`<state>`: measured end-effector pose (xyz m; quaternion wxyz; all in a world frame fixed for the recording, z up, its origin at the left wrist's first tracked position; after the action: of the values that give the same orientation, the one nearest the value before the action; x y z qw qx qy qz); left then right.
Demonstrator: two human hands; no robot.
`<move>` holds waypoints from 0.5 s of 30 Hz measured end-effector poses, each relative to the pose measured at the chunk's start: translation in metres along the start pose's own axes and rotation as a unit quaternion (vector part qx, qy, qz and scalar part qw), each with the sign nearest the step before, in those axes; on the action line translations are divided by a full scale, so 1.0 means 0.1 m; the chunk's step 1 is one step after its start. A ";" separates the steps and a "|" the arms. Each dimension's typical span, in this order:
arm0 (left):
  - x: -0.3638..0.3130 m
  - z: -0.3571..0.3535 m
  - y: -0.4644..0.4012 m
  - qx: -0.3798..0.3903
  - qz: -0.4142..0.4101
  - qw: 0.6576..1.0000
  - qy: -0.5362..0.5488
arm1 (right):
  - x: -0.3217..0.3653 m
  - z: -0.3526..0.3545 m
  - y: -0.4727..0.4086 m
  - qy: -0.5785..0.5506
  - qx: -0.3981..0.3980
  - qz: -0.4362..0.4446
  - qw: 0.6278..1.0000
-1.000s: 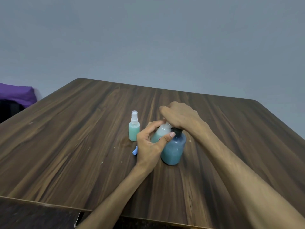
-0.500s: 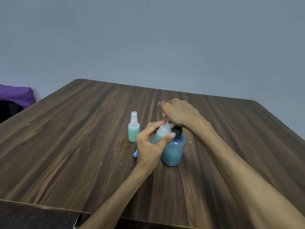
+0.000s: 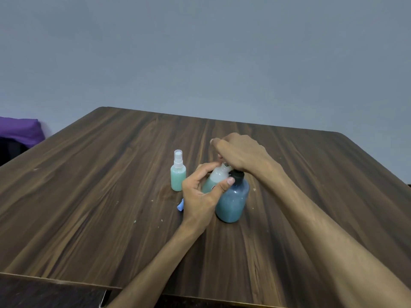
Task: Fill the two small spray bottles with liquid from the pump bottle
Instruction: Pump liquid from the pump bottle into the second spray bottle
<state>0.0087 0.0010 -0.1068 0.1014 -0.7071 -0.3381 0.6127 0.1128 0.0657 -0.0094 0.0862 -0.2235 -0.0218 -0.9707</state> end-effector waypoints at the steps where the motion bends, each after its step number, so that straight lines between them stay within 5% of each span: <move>1: 0.00 0.00 -0.01 0.000 -0.001 1.000 -0.001 | 0.00 -0.01 0.00 0.006 0.004 -0.002 1.000; 15: 0.00 0.00 0.00 0.002 -0.005 1.000 -0.001 | 0.03 0.03 0.04 0.007 -0.003 0.012 1.000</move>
<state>0.0085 0.0007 -0.1070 0.1056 -0.7048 -0.3407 0.6132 0.1120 0.0612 -0.0051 0.0973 -0.2175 -0.0151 -0.9711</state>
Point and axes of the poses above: each hand's wrist, its own y-axis away from the middle knuckle, its own z-axis out of the back of the hand, x = y × z, the point moved 7 cm from there along -y, towards the middle knuckle, and after that the axes turned 3 degrees about -z, right-handed, at the moved point
